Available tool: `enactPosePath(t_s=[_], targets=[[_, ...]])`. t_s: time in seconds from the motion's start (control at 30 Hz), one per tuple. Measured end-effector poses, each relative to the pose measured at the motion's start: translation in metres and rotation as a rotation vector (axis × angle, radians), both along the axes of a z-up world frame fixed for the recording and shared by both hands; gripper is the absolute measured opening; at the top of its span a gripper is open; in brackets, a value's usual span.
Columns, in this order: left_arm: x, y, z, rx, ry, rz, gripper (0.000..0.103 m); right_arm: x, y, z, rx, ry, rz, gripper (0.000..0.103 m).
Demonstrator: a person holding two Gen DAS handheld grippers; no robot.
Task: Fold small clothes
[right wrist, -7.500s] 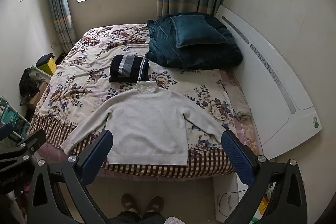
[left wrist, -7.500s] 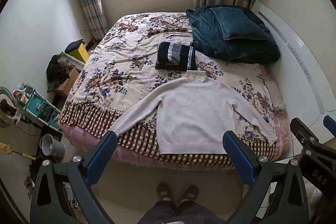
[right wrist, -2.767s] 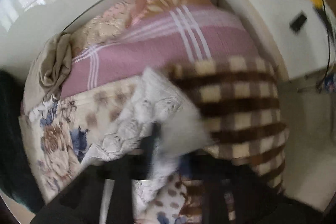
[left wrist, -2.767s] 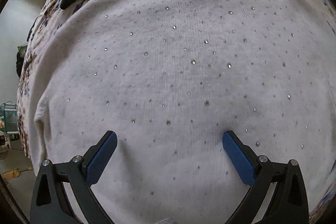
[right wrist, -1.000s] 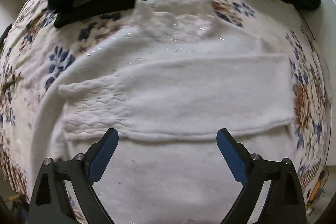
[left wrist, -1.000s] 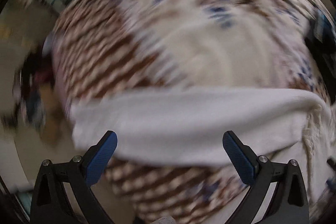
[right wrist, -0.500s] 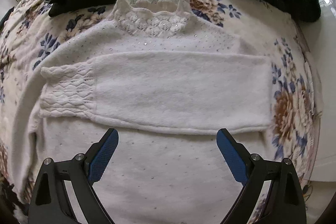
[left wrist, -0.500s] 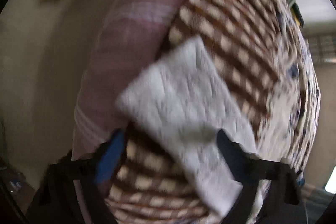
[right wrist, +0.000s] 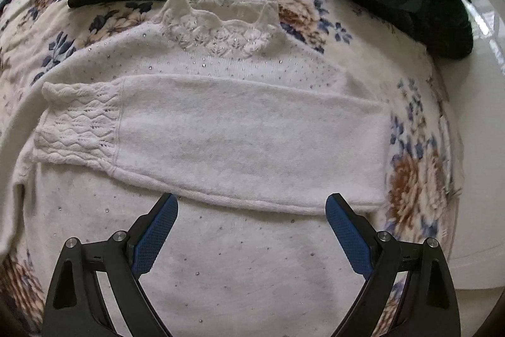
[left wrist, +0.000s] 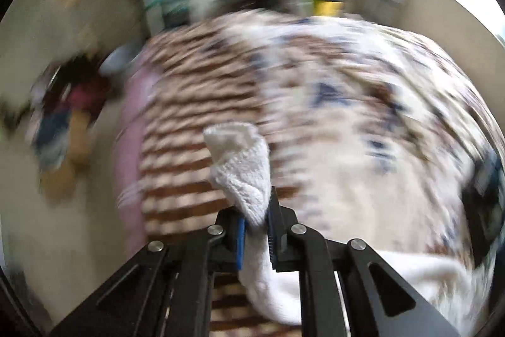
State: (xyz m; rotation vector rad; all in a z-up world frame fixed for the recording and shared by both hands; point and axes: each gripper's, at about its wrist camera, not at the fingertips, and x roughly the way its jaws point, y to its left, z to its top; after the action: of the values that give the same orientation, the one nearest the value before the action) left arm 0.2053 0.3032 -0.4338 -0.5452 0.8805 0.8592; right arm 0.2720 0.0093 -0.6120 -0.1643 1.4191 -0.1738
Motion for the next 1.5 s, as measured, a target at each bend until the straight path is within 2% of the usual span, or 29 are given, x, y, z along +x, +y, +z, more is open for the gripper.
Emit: enactPosePath(t_s=[0.1, 0.23, 0.33, 0.47, 0.6, 0.73, 0.8, 0.83, 0.87, 0.9, 0.93, 0.97, 1.03, 1.17, 1.27, 1.33, 1.4, 1.43, 1.47, 1.5], targets=[[0.053, -0.059, 0.025, 0.041, -0.022, -0.225, 0.009, -0.005, -0.016, -0.006, 0.066, 0.017, -0.054, 0.096], [0.114, -0.162, 0.05, 0.055, -0.064, -0.528, 0.009, -0.019, -0.046, -0.014, 0.098, 0.04, -0.135, 0.096], [0.156, -0.252, 0.056, 0.019, -0.098, -0.742, 0.008, -0.035, -0.079, -0.021, 0.122, 0.06, -0.214, 0.096], [0.187, -0.358, 0.056, -0.047, -0.118, -0.958, 0.008, -0.056, -0.129, -0.027, 0.124, 0.069, -0.305, 0.096], [0.204, -0.453, 0.043, -0.093, -0.093, -1.132, 0.008, -0.072, -0.176, -0.03, 0.118, 0.072, -0.381, 0.096], [0.199, -0.526, 0.028, -0.099, -0.033, -1.262, 0.01, -0.083, -0.212, -0.032, 0.139, 0.078, -0.43, 0.096], [0.198, -0.555, 0.016, -0.098, 0.025, -1.312, 0.013, -0.086, -0.229, -0.03, 0.194, 0.07, -0.451, 0.096], [0.198, -0.561, 0.011, -0.117, 0.047, -1.33, 0.019, -0.086, -0.234, -0.027, 0.217, 0.066, -0.458, 0.096], [0.198, -0.561, 0.008, -0.133, 0.055, -1.341, 0.037, -0.086, -0.243, -0.024, 0.249, 0.059, -0.469, 0.096], [0.197, -0.559, 0.007, -0.158, 0.054, -1.349, 0.05, -0.085, -0.249, -0.022, 0.275, 0.057, -0.48, 0.096], [0.195, -0.556, 0.008, -0.177, 0.055, -1.348, 0.084, -0.084, -0.258, -0.017, 0.31, 0.049, -0.5, 0.096], [0.194, -0.548, 0.011, -0.19, 0.055, -1.342, 0.093, -0.082, -0.265, -0.011, 0.334, 0.038, -0.519, 0.096], [0.19, -0.527, 0.016, -0.169, 0.04, -1.284, 0.093, -0.077, -0.28, 0.002, 0.41, -0.003, -0.554, 0.096], [0.187, -0.442, 0.022, -0.076, 0.071, -1.075, 0.093, -0.048, -0.289, 0.018, 0.536, -0.075, -0.57, 0.096], [0.181, -0.376, 0.015, -0.021, 0.125, -0.904, 0.093, -0.016, -0.282, 0.01, 0.58, -0.082, -0.541, 0.096], [0.176, -0.339, 0.006, 0.015, 0.166, -0.805, 0.093, 0.007, -0.266, -0.006, 0.578, -0.065, -0.523, 0.094], [0.168, -0.305, -0.007, 0.042, 0.214, -0.717, 0.093, 0.03, -0.254, -0.031, 0.571, -0.018, -0.49, 0.079], [0.164, -0.292, -0.013, 0.053, 0.237, -0.68, 0.093, 0.039, -0.248, -0.043, 0.565, 0.011, -0.471, 0.054], [0.161, -0.282, -0.019, 0.052, 0.253, -0.648, 0.093, 0.046, -0.238, -0.054, 0.551, 0.042, -0.446, 0.024], [0.158, -0.273, -0.024, 0.044, 0.258, -0.629, 0.093, 0.05, -0.227, -0.061, 0.496, 0.067, -0.415, 0.014]])
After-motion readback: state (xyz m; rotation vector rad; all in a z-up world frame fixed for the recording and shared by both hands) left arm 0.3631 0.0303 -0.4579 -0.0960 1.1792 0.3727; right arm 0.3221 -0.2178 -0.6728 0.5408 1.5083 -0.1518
